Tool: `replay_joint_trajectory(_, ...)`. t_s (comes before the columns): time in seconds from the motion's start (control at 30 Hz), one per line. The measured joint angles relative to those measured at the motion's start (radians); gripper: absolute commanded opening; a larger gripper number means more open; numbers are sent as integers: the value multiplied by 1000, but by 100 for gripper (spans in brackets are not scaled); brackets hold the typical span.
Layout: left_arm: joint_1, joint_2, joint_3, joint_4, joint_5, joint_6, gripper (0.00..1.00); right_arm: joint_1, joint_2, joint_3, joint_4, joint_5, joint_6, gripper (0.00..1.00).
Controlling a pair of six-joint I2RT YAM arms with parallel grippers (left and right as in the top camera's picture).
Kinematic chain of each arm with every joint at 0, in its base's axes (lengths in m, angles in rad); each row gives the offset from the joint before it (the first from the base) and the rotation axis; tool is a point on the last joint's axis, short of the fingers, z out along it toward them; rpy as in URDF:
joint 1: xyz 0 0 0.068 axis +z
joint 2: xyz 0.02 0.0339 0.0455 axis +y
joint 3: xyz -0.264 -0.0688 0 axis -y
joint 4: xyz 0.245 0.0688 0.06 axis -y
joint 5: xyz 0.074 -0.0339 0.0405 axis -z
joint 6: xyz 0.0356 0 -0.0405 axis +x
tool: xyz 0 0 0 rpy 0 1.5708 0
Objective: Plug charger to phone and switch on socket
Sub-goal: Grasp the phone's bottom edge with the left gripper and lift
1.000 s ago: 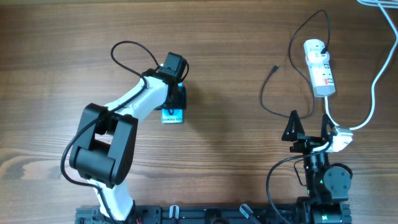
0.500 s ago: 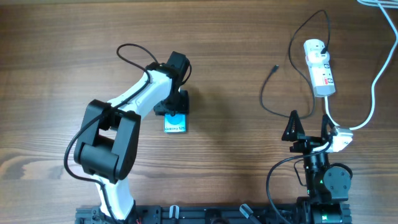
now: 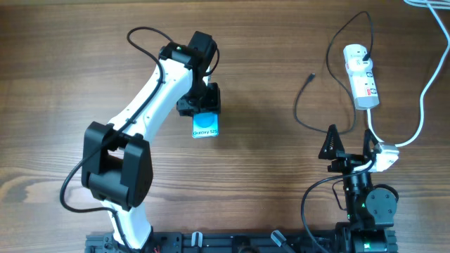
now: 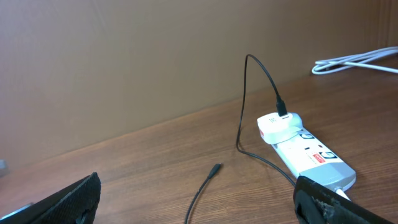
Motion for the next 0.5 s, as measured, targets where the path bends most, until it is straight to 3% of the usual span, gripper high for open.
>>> replay_joint_trajectory(0.2, 5, -6, 39, -57, 124, -34, 51, 0, 0, 0, 0, 0, 0, 100)
replay_joint_trajectory(0.5, 120, -6, 42, -129, 443, -45, 49, 0, 0, 0, 0, 0, 0, 100)
